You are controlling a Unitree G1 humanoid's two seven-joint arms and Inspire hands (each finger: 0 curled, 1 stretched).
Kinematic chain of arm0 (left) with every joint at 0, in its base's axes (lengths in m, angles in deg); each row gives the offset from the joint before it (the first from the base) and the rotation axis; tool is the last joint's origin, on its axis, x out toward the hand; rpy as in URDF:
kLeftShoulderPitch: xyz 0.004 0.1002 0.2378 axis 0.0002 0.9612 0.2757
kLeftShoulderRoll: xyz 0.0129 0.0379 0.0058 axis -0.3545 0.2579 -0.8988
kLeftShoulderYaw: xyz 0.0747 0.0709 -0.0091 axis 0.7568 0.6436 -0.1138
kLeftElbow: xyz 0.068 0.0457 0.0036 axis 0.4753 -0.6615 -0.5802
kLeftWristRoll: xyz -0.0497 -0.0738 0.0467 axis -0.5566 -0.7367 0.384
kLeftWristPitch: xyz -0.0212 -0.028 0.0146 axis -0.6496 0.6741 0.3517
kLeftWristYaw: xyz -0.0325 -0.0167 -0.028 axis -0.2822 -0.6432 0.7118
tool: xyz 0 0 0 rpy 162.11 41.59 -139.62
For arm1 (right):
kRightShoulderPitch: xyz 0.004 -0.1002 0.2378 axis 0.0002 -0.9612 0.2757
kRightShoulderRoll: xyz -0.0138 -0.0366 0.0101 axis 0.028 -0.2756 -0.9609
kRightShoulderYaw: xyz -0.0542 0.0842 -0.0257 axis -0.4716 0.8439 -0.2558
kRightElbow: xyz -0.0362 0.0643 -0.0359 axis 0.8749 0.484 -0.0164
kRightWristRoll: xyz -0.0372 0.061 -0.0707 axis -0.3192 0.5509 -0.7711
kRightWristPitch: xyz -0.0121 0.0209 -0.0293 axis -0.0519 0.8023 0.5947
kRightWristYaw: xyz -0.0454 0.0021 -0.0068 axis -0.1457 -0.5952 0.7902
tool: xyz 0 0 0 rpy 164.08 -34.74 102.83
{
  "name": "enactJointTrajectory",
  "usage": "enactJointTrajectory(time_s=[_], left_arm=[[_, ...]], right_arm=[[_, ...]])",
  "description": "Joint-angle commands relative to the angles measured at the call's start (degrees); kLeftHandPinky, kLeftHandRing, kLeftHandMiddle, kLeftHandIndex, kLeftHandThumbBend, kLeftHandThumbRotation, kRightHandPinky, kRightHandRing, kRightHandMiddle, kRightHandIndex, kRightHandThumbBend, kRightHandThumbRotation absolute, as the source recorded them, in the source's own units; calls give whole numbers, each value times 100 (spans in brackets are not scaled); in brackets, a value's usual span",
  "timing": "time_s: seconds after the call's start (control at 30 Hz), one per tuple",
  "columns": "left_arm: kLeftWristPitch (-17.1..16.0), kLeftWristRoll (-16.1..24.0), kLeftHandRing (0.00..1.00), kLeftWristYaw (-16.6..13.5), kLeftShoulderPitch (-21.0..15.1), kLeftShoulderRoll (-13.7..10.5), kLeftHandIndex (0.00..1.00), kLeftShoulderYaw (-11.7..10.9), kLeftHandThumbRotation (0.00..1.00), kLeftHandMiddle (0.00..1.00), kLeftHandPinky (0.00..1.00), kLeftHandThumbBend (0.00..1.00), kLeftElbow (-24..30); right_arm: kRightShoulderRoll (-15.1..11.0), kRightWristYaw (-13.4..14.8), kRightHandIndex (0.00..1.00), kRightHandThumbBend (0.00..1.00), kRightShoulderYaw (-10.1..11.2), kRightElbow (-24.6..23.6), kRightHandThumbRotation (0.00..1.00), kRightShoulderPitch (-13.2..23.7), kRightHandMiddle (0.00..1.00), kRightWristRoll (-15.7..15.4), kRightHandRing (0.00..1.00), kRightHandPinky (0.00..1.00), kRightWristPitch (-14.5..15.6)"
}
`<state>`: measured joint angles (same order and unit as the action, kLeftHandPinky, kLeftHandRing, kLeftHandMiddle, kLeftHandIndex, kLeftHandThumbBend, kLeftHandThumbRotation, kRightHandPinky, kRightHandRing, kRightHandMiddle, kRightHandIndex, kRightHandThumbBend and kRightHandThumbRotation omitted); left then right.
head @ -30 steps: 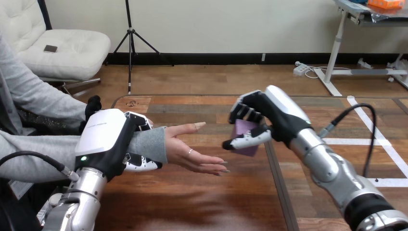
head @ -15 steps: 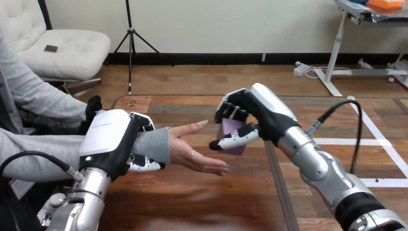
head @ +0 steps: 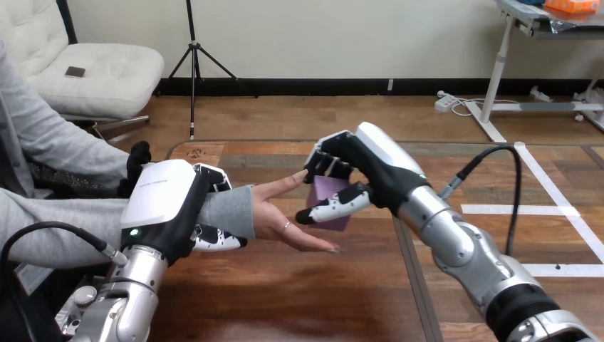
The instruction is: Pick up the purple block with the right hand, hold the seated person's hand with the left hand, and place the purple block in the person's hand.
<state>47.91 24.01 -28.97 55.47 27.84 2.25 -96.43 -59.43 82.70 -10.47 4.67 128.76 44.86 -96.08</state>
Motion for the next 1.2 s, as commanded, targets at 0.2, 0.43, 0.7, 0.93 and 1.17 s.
enactJointTrajectory(time_s=[0.2,0.43,0.7,0.93,1.17], left_arm=[[-337,-135,24,-224,-655,290,31,80,0,29,18,67,144],[-302,-162,24,-177,-663,326,31,62,0,29,18,66,161],[-255,-191,24,-76,-679,335,31,61,0,29,18,66,198],[-235,-191,24,-66,-682,365,31,60,0,29,18,66,212],[-211,-215,24,-15,-686,396,31,59,0,29,18,66,227]], right_arm=[[157,-116,43,77,-19,-355,0,261,43,78,39,39,73],[208,-182,43,77,-52,-405,0,264,43,49,39,40,122],[271,-191,43,77,-84,-420,0,257,43,37,39,40,32],[327,-214,43,78,-93,-414,0,256,43,51,39,38,-12],[361,-209,42,78,-108,-418,0,248,42,47,38,37,-53]])
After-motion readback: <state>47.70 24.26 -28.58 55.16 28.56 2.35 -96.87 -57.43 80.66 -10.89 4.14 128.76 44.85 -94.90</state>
